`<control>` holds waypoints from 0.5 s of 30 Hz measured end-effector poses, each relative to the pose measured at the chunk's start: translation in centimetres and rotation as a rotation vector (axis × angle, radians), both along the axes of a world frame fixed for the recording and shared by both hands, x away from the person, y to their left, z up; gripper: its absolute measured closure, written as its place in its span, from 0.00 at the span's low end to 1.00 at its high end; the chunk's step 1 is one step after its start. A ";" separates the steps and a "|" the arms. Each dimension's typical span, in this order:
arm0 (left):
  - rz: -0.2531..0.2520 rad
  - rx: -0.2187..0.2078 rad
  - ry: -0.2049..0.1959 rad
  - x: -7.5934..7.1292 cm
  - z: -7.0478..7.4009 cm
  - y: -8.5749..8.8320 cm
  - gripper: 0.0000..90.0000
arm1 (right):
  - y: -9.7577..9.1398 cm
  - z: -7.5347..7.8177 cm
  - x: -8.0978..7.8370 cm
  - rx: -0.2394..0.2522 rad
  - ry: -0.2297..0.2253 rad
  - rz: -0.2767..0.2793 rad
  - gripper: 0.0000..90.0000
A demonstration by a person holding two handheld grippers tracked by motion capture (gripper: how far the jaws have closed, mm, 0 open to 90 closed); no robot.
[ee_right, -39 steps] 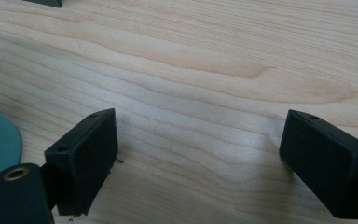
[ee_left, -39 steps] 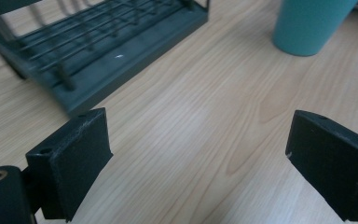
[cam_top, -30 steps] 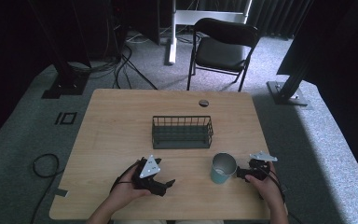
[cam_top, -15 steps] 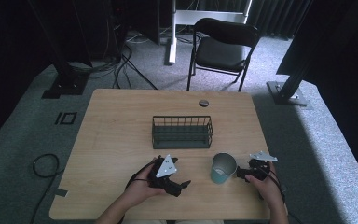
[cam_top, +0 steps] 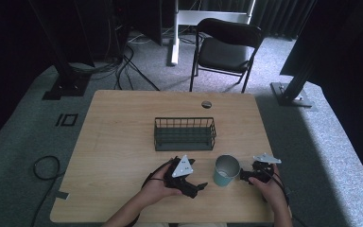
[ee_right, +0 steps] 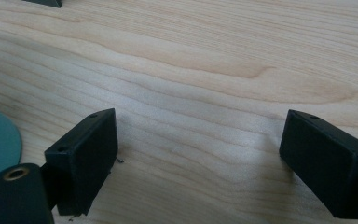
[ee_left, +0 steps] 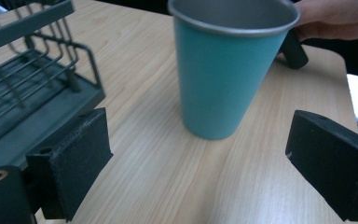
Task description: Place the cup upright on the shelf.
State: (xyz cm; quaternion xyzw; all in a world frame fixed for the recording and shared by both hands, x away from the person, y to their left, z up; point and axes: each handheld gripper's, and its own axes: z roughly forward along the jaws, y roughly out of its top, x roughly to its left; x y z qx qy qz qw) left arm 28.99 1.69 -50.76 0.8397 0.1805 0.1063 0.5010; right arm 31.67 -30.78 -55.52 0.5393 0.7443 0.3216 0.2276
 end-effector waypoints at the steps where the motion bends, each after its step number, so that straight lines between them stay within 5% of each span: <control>1: -0.007 0.000 -0.001 0.0 0.0 -0.2 0.07 | 0.0 0.0 0.0 0.000 0.000 0.000 0.12; 15: -0.048 -0.021 0.023 0.6 -0.4 -3.1 0.08 | 0.0 0.0 0.0 0.000 0.000 -0.001 0.12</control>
